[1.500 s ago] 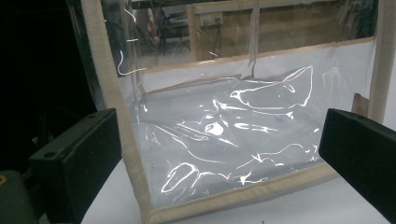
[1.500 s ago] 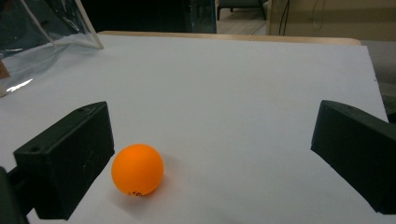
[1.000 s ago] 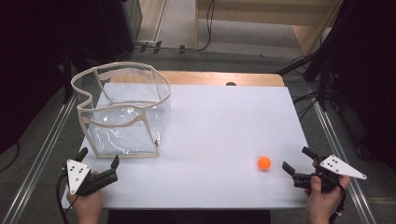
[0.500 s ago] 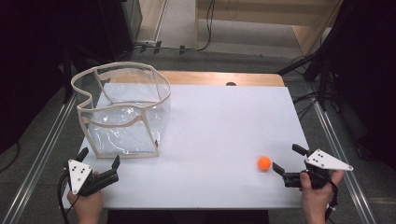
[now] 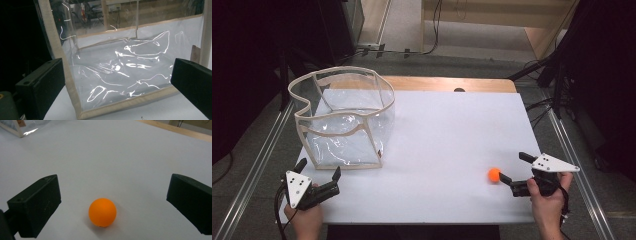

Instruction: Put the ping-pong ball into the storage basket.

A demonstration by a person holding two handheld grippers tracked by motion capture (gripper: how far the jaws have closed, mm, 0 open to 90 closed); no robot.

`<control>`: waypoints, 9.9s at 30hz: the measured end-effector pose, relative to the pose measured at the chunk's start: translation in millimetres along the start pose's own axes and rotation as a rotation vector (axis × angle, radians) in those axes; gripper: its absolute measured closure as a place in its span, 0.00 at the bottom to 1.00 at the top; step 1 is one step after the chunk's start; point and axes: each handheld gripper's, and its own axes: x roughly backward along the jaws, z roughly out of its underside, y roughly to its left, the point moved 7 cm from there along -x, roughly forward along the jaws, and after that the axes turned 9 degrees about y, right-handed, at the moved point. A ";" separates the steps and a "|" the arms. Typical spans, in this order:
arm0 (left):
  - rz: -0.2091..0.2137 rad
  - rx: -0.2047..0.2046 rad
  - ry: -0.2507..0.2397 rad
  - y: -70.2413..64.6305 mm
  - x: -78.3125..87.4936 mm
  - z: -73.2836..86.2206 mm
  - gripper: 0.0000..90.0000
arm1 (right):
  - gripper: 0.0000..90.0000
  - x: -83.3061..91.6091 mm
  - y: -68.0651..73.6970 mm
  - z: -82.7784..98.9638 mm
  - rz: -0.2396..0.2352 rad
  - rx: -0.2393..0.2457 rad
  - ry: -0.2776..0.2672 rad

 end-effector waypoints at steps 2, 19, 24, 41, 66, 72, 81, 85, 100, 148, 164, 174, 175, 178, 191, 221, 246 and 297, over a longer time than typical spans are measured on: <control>0.000 -0.001 0.000 -0.1 0.0 0.0 0.00 | 0.00 -1.8 0.9 -1.1 -0.016 0.003 0.014; 0.000 -0.002 0.001 -0.3 -0.1 0.1 0.00 | 0.00 -19.2 8.8 -6.7 -0.105 0.060 0.167; 0.001 -0.003 0.001 -0.7 -0.2 0.1 0.00 | 0.00 -22.6 8.8 -7.3 -0.124 0.067 0.222; 0.002 -0.004 0.002 -1.0 -0.3 0.1 0.00 | 0.00 -38.7 8.0 -3.9 -0.173 0.077 0.371; 0.001 -0.007 0.000 -1.1 -0.1 0.2 0.00 | 0.00 -57.5 5.1 4.5 -0.186 0.081 0.569; 0.000 -0.008 0.001 -1.2 -0.1 0.3 0.00 | 0.00 -59.9 4.7 5.4 -0.189 0.086 0.582; -0.003 -0.008 0.002 -1.1 0.0 0.3 0.00 | 0.25 -60.7 3.2 6.0 -0.173 0.077 0.603; -0.004 -0.009 0.003 -1.1 -0.1 0.3 0.00 | 0.25 -61.0 3.2 5.7 -0.178 0.086 0.605; -0.002 -0.009 0.001 -1.5 -0.2 0.3 0.00 | 0.34 -57.8 2.8 11.0 -0.160 0.115 0.664; 0.002 -0.009 0.001 -1.4 0.2 0.4 0.00 | 0.53 -66.0 14.1 -18.5 -0.227 0.148 0.637; 0.004 -0.010 0.002 -1.5 0.8 0.6 0.00 | 0.53 -74.0 23.1 -28.8 -0.243 0.176 0.647; 0.005 -0.006 0.000 -1.3 0.9 0.6 0.00 | 0.53 -79.1 29.6 -41.0 -0.252 0.199 0.646; 0.006 -0.005 -0.001 -1.3 0.9 0.5 0.00 | 0.53 -79.6 30.7 -42.3 -0.254 0.195 0.644; 0.007 -0.004 -0.001 -1.2 1.0 0.5 0.00 | 0.53 -81.0 31.7 -45.8 -0.257 0.212 0.643; 0.007 -0.004 -0.002 -1.3 1.0 0.5 0.00 | 0.53 -86.3 41.0 -59.3 -0.272 0.232 0.638; 0.010 -0.001 -0.004 -1.0 1.3 0.5 0.00 | 0.53 -95.3 53.4 -91.7 -0.299 0.273 0.614; 0.012 0.000 -0.002 -0.8 1.5 0.6 0.00 | 0.53 -103.9 63.9 -110.1 -0.320 0.305 0.617; 0.021 0.010 -0.002 0.6 0.9 0.2 0.00 | 0.53 -117.5 83.6 -147.0 -0.352 0.372 0.639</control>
